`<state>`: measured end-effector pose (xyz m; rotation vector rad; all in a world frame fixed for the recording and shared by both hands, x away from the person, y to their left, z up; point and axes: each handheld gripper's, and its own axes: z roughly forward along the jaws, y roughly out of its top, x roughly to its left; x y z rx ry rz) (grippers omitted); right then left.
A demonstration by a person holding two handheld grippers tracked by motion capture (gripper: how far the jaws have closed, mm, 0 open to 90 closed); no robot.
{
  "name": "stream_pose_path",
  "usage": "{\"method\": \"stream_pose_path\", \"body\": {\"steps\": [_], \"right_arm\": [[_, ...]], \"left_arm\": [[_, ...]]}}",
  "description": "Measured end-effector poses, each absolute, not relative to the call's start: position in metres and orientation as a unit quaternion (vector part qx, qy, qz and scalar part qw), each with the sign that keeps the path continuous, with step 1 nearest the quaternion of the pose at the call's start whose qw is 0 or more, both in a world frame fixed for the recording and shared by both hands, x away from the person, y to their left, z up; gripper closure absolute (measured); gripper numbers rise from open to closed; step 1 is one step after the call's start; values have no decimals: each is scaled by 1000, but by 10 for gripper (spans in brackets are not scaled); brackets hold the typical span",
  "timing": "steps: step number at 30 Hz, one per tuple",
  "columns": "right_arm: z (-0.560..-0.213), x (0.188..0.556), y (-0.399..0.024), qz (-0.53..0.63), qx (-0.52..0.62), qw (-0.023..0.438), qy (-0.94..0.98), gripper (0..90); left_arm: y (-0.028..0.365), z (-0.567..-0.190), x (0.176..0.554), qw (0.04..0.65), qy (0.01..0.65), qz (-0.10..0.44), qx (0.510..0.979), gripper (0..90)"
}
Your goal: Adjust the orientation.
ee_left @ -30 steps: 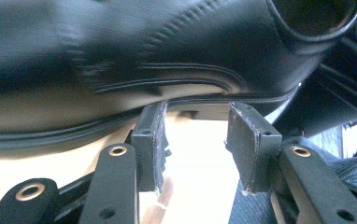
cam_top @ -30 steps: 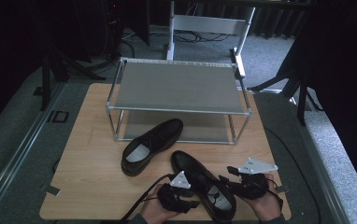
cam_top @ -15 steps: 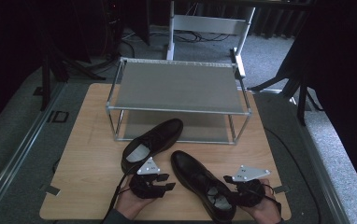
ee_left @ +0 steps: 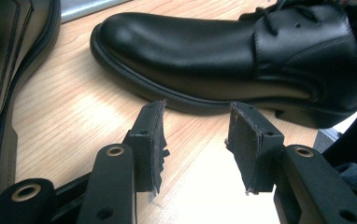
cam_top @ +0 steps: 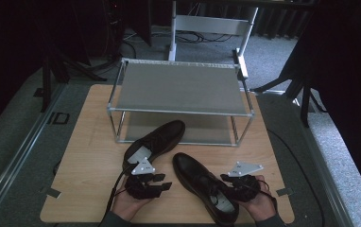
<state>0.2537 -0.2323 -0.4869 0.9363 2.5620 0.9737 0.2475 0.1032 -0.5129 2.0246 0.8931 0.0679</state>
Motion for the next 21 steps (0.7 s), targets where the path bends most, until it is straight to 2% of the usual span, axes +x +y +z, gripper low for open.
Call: {"method": "stream_pose_path", "body": {"steps": [3, 7, 12, 21], "right_arm": [[-485, 254, -235, 329, 324, 153, 874, 779], [-484, 264, -248, 334, 327, 150, 871, 779], [-480, 282, -263, 329, 338, 180, 863, 803], [-480, 308, -286, 336, 344, 191, 856, 805]], "left_arm": [[106, -512, 247, 449, 364, 29, 815, 564], [112, -506, 247, 455, 365, 38, 811, 564], [125, -493, 247, 463, 369, 59, 803, 564], [165, -463, 254, 472, 393, 119, 780, 564]]}}
